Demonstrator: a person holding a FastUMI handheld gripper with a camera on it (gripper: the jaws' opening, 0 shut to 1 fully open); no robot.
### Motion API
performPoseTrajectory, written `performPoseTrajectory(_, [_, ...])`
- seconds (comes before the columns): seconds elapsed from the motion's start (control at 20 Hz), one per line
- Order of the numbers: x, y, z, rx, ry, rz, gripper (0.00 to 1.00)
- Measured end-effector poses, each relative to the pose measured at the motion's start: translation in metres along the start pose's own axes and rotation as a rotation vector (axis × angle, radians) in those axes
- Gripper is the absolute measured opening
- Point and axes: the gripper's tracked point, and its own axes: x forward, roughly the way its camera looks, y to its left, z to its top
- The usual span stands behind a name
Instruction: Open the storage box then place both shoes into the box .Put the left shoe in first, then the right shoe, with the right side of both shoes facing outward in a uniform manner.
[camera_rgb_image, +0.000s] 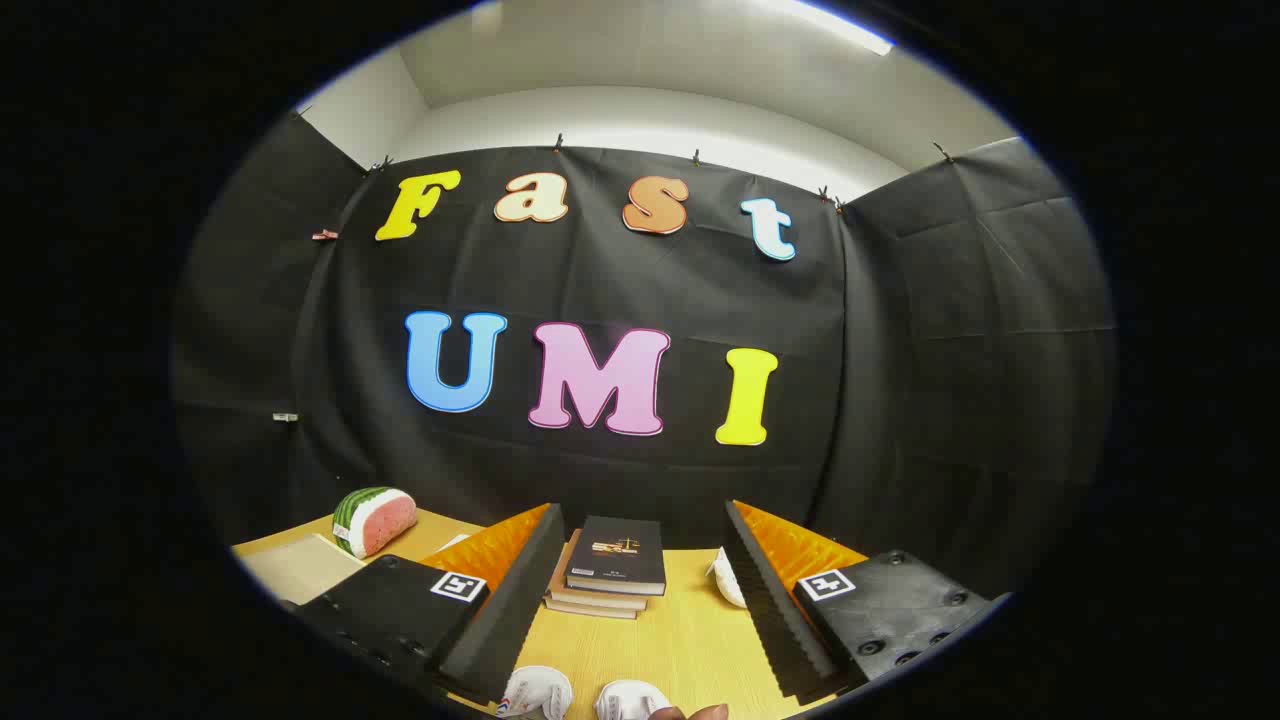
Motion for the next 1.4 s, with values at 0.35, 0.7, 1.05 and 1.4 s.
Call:
performPoseTrajectory(0.35, [-0.003, 0.005, -0.002, -0.021, 0.000, 0.006, 0.97])
performPoseTrajectory(0.7, [-0.004, 0.012, -0.002, -0.029, -0.003, 0.015, 0.97])
performPoseTrajectory(1.05, [-0.001, 0.021, -0.005, -0.019, 0.009, 0.031, 0.97])
performPoseTrajectory(1.4, [-0.006, 0.063, -0.014, 0.046, 0.073, 0.209, 0.97])
